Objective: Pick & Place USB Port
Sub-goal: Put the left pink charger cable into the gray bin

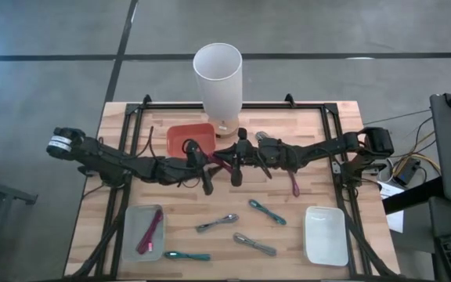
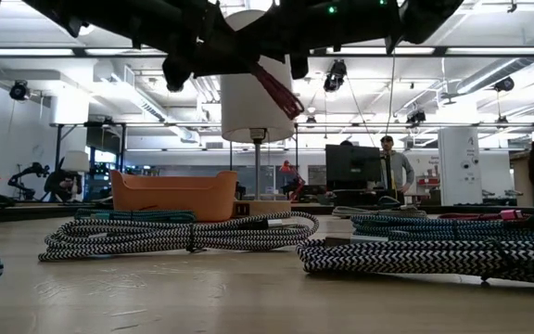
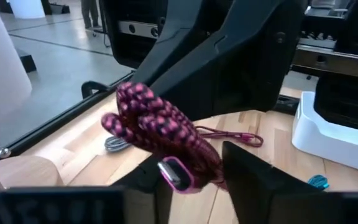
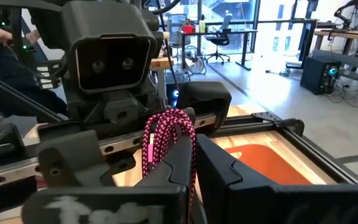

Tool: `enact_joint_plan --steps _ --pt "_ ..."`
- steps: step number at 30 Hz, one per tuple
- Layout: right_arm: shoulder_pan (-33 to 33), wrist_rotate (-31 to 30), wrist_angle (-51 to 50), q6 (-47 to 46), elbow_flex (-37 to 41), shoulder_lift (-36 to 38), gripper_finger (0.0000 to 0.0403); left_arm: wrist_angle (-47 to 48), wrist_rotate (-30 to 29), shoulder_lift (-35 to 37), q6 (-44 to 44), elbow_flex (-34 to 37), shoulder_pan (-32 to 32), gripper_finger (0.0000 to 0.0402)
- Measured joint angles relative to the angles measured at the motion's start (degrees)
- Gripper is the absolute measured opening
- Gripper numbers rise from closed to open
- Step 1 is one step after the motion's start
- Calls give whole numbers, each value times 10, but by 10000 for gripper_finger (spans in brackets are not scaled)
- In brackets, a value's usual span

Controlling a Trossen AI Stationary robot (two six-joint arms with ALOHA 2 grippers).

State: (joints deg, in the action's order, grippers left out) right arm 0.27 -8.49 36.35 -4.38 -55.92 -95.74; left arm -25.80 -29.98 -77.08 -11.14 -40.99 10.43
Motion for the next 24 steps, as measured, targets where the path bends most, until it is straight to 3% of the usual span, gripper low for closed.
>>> enact_joint_plan --steps 6,8,24 --pt "2 1 -2 -1 0 0 13 5 -2 0 -6 0 -1 29" --pt "2 2 -8 -1 0 0 13 13 -1 0 -6 0 -1 14" --pt "1 -5 -62 22 -1 0 13 81 -1 0 -42 0 -1 17"
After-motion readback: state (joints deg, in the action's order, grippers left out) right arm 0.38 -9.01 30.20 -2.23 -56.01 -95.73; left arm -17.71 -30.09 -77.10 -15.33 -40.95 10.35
